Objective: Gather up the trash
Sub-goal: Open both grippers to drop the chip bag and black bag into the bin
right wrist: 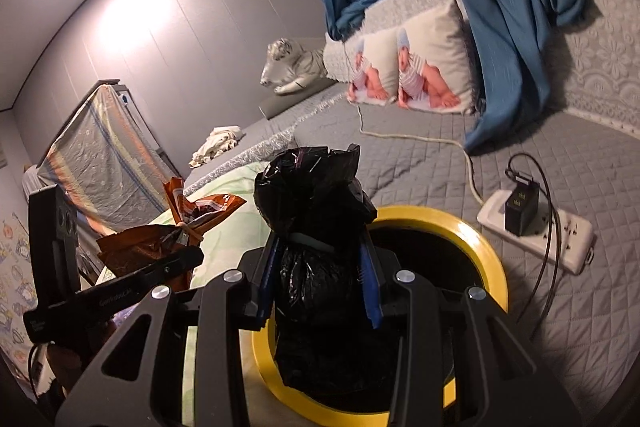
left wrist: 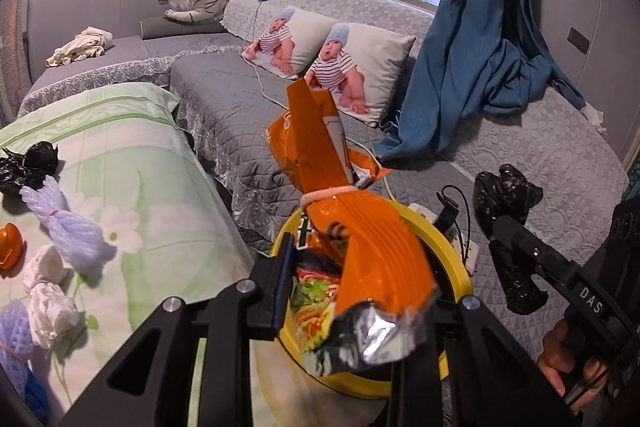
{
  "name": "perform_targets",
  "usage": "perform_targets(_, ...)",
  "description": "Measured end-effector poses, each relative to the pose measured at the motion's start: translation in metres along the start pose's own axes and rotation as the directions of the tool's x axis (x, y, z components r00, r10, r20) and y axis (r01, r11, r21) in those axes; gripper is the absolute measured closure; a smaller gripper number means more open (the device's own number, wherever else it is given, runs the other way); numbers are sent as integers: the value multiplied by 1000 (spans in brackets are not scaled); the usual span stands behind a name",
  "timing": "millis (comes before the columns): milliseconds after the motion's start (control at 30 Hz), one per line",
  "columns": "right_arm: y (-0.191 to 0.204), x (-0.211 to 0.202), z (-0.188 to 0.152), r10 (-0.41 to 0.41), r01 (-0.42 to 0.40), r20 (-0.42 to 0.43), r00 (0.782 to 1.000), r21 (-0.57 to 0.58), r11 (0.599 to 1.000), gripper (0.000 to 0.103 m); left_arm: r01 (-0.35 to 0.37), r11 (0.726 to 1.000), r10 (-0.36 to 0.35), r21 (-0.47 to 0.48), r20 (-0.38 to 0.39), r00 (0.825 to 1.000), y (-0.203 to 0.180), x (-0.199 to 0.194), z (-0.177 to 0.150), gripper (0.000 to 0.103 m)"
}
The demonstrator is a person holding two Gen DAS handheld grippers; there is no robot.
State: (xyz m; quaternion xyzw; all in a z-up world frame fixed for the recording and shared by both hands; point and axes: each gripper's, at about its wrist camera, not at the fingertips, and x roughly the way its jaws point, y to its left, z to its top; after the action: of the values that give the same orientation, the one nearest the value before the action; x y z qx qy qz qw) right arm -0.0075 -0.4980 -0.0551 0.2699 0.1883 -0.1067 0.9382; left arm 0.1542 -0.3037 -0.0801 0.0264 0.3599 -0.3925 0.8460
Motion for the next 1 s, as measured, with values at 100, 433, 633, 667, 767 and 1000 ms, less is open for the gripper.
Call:
perform_targets(100, -3, 3, -3, -10, 10, -14, 1000, 11, 1000, 70, 27, 1000, -28, -10, -28, 999, -2, 10, -7, 77)
perform_targets(433, -23, 26, -8, -42, 49, -84, 996, 75, 996, 68, -6, 999, 10, 37, -99, 995, -15, 37, -10, 77)
perform_targets(633, -38, 37, -14, -61, 75, -118, 991, 114, 991, 66, 3, 999, 2, 36, -145, 989, -17, 53, -15, 75)
perform_targets(667, -39, 37, -14, -72, 85, -118, 990, 114, 990, 65, 3, 999, 2, 33, -145, 989, -17, 54, -16, 72)
perform_targets(767, -47, 36, -14, -103, 118, -110, 989, 131, 984, 55, -9, 999, 13, 33, -126, 992, -15, 50, -16, 55)
perform_targets(1000, -51, 30, -14, -134, 146, -90, 987, 147, 978, 44, -46, 999, 44, -26, -87, 995, 2, 38, -10, 34)
